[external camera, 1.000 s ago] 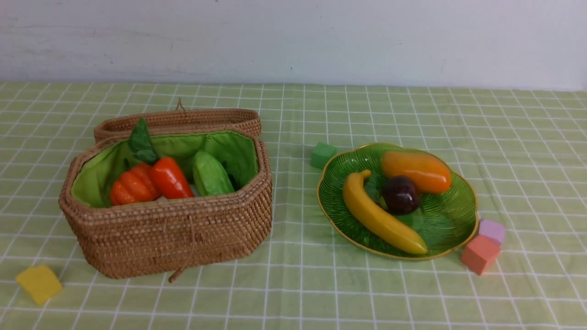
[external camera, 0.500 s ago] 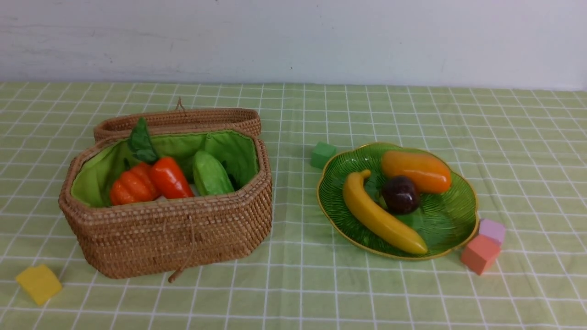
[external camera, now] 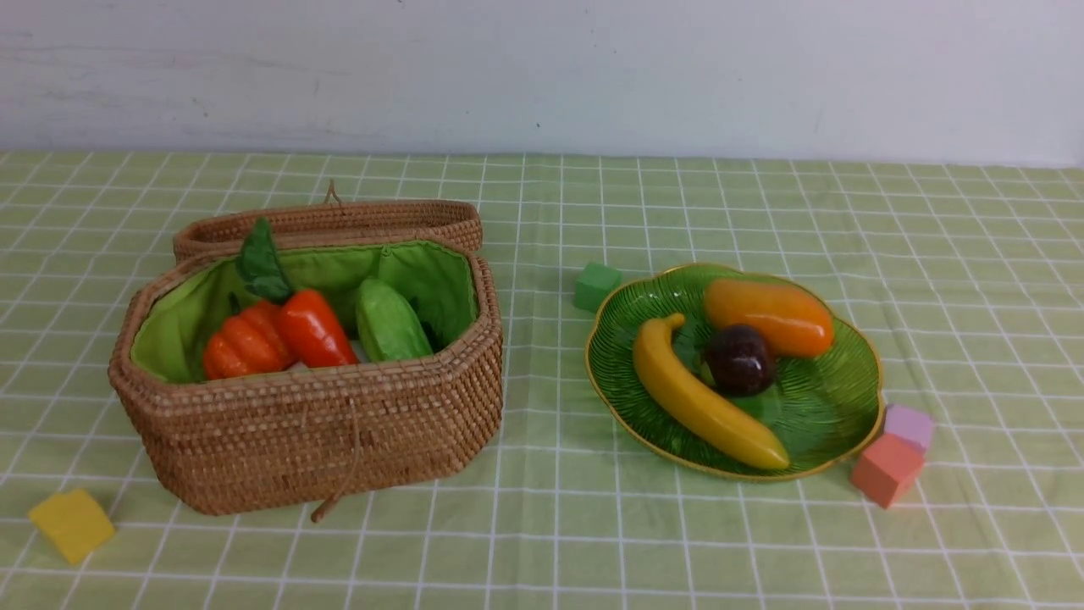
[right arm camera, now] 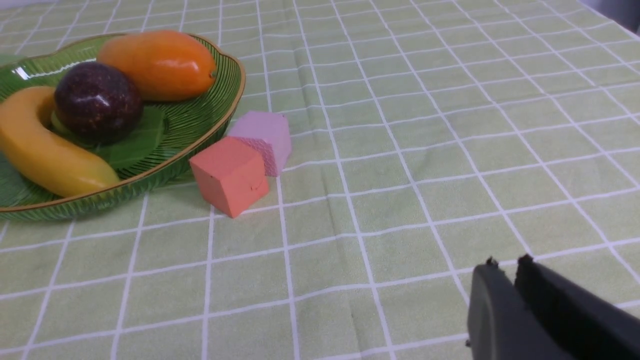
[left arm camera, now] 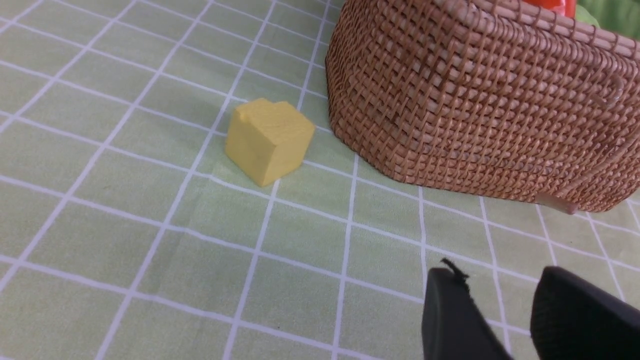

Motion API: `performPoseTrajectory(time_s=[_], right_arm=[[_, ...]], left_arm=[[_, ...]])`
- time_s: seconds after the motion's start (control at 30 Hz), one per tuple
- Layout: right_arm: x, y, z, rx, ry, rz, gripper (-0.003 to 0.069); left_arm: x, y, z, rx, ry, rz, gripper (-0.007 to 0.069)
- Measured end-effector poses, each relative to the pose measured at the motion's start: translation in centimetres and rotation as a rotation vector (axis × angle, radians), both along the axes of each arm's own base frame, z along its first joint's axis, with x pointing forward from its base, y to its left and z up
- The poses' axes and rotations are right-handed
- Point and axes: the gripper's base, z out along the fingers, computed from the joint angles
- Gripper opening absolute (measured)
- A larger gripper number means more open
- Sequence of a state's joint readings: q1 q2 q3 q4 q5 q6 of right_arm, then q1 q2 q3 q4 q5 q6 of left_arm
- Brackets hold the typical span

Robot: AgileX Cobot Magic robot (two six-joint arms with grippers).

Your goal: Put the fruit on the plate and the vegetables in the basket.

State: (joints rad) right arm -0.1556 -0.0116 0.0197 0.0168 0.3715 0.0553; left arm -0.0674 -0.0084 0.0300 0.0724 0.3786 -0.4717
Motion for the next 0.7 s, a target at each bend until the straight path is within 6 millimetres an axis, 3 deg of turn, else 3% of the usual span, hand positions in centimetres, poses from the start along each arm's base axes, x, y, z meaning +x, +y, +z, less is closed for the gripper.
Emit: performPoseTrajectory(time_s=[0.7], right_arm=[[0.00,0.00,0.00,0.000,0.000,0.000,0.0094]], left_arm=[[0.00,0.00,0.00,0.000,0.000,0.000,0.0238]])
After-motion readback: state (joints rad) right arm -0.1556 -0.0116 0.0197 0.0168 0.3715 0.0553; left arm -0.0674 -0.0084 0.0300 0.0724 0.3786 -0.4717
